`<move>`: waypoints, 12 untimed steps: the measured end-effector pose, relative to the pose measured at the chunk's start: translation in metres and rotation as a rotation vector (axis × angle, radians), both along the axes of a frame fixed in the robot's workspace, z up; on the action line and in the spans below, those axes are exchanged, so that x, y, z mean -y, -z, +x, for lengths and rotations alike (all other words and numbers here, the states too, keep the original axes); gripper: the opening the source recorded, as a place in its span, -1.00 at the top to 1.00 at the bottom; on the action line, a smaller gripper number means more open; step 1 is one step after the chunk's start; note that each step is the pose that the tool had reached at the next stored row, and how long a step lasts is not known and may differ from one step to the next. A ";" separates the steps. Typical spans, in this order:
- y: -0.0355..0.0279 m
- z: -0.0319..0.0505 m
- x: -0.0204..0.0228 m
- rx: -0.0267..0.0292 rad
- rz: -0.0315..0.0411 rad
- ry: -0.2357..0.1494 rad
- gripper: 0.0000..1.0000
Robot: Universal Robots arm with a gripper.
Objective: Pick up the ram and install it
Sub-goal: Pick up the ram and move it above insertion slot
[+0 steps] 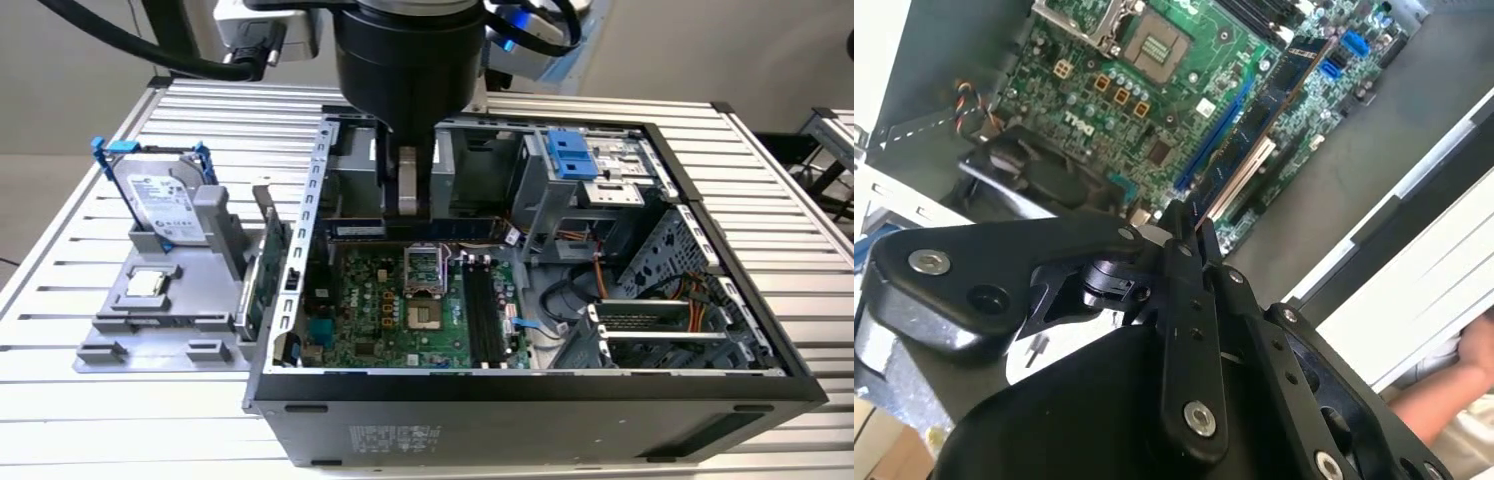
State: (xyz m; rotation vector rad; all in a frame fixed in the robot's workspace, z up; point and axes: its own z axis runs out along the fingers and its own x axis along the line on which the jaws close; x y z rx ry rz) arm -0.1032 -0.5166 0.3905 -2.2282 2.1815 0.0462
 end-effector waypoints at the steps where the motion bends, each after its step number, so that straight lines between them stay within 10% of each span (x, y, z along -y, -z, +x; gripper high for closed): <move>1: 0.0000 0.0019 0.0000 0.0000 0.0000 0.000 1.00; 12: 0.0000 0.0216 0.0000 0.0000 -0.0001 0.000 1.00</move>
